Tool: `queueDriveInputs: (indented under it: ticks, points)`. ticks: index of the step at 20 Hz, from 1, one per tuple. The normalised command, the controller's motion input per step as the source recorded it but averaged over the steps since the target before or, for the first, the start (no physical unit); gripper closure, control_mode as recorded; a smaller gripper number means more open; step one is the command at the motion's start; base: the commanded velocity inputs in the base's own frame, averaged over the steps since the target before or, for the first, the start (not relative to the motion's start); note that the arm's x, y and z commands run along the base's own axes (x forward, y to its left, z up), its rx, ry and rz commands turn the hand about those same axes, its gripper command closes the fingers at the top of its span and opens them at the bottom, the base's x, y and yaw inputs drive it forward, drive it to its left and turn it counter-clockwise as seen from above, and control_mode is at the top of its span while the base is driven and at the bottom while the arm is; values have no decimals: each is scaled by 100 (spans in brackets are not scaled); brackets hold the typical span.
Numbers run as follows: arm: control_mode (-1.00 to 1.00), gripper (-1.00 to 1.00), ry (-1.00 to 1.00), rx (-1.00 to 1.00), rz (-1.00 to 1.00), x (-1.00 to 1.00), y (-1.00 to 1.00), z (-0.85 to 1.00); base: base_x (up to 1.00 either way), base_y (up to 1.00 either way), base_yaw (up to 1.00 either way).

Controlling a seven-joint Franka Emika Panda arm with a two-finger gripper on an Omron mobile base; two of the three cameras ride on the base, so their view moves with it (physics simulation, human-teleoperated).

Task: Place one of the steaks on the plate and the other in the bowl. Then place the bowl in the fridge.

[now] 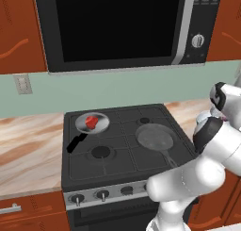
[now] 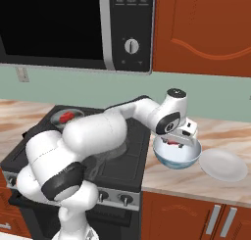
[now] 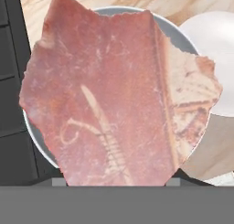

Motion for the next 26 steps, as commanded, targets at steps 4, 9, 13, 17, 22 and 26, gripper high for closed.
queueDriveInputs:
  ticks: [4,9,13,17,22,26]
  points:
    - [-100,100,0,1,5,23,0,-35,0,0,0]
    - [-100,100,0,0,2,43,0,-49,0,0,0]
    - [-100,100,0,0,1,17,0,-55,0,0,0]
    - [-100,100,0,3,0,0,-4,-45,0,0,0]
    - [-100,-100,0,2,0,4,0,-13,0,0,0]
    - [-100,-100,0,-2,0,17,0,19,0,0,0]
